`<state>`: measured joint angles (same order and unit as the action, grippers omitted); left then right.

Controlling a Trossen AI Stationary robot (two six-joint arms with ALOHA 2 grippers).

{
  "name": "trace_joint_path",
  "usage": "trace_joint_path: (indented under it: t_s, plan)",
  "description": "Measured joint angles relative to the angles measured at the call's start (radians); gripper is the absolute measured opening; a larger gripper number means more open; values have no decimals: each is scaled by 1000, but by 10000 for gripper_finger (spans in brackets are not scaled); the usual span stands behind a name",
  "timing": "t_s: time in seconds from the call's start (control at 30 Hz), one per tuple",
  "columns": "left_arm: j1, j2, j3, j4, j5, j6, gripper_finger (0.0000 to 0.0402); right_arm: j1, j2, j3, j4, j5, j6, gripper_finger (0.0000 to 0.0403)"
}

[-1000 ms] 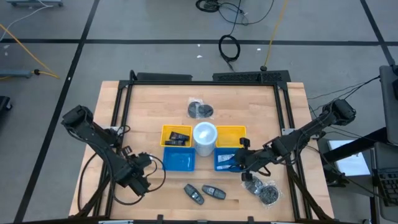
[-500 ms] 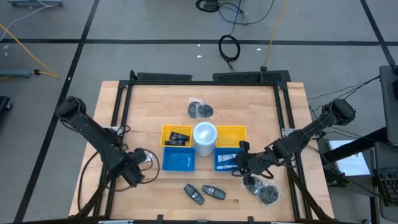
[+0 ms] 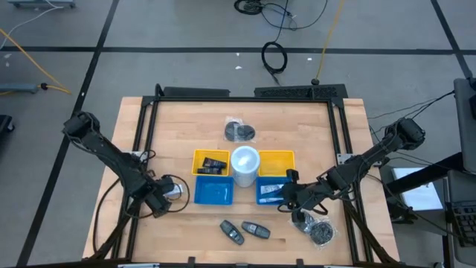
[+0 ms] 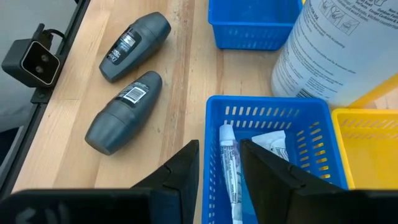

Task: Pick & Place Travel size toiletries
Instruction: Put the toothpaste into the right blue bin

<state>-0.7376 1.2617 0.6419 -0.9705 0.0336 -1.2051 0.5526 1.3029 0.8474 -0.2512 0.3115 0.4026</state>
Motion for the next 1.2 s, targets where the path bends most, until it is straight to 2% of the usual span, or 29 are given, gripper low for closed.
trace_joint_path:
  t_s: [0.3, 0.57, 0.93, 1.2]
  plan:
    - [41, -1, -110, 113, 56, 32, 156, 0, 0, 0, 0, 0, 0, 112]
    - [45, -2, -130, 155, 36, 44, 156, 0, 0, 0, 0, 0, 0, 112]
    - [44, -1, -131, 164, 24, -57, 156, 0, 0, 0, 0, 0, 4, 112]
    - [44, 0, -132, 180, -37, -138, 156, 0, 0, 0, 0, 0, 4, 112]
